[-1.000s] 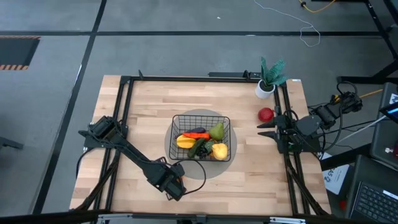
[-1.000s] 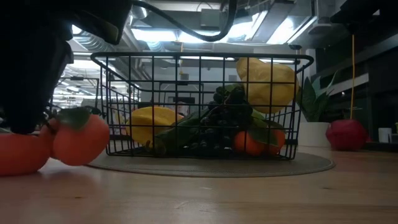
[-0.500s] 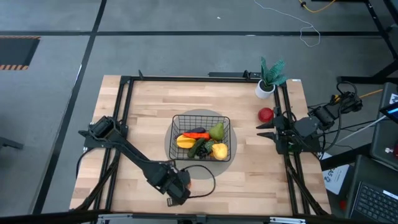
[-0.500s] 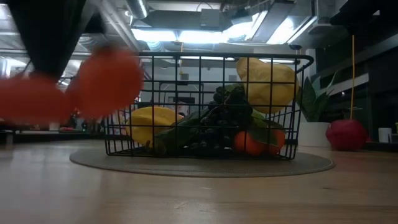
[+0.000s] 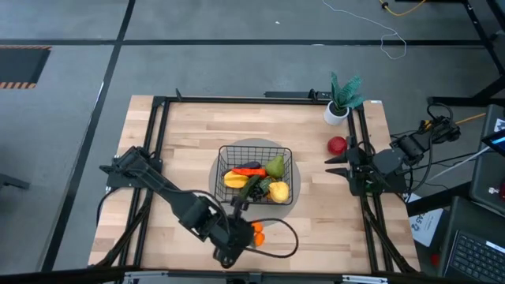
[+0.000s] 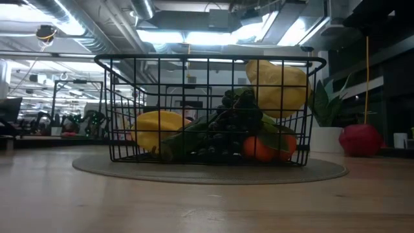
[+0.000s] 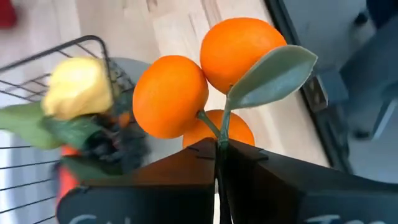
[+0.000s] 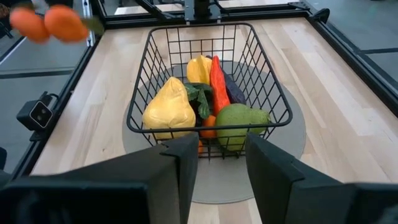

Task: Build produce basket
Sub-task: Put the tangerines into the black wire basket

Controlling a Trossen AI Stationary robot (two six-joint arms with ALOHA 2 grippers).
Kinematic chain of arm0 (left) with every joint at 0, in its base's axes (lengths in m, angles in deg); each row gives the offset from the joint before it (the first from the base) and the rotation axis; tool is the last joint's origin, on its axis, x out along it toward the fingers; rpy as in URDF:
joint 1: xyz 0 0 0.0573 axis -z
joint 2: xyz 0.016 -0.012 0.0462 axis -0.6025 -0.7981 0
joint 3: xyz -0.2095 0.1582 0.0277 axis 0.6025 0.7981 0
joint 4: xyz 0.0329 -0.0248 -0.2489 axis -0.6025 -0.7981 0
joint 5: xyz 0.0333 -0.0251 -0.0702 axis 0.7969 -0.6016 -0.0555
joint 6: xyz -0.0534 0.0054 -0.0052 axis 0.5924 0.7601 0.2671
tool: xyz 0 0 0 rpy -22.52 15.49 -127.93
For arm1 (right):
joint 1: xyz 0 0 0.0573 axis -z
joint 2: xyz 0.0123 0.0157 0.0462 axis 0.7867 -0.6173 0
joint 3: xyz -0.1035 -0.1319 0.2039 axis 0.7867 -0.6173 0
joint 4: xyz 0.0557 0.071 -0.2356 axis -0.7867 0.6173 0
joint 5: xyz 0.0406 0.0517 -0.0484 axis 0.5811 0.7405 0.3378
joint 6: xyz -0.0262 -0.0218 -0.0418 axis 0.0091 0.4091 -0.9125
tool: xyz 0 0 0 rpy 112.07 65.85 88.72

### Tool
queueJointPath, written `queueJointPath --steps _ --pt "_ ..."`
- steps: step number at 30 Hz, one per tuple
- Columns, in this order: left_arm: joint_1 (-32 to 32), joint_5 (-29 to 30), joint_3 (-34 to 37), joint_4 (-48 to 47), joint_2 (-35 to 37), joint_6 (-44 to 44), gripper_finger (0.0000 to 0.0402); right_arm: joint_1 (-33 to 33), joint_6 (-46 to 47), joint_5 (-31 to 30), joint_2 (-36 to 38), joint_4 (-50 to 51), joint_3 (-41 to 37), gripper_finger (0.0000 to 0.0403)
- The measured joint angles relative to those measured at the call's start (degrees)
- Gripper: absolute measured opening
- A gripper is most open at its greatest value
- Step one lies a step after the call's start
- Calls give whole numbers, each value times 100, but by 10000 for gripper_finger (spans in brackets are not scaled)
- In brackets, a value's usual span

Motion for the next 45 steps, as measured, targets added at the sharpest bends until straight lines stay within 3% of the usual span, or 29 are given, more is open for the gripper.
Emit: queueJointPath --steps 13,23,29,35,41,45 --pt "-554 248 -2251 -3407 0 168 0 0 13 4 0 0 0 124" --pt "-1149 -99 -1850 -3312 868 -239 0 0 15 11 -74 0 0 124" --pt "-1342 -156 -877 -3304 1958 6 0 -2 282 12 -177 2 0 124" --pt "-1446 187 534 -2863 3243 586 0 -1 304 9 -252 2 0 124" --pt "-1449 248 2330 -1227 4593 587 0 -1 308 9 -254 0 0 124" --pt "-1451 327 3718 370 5305 536 0 -1 302 7 -251 -2 0 124"
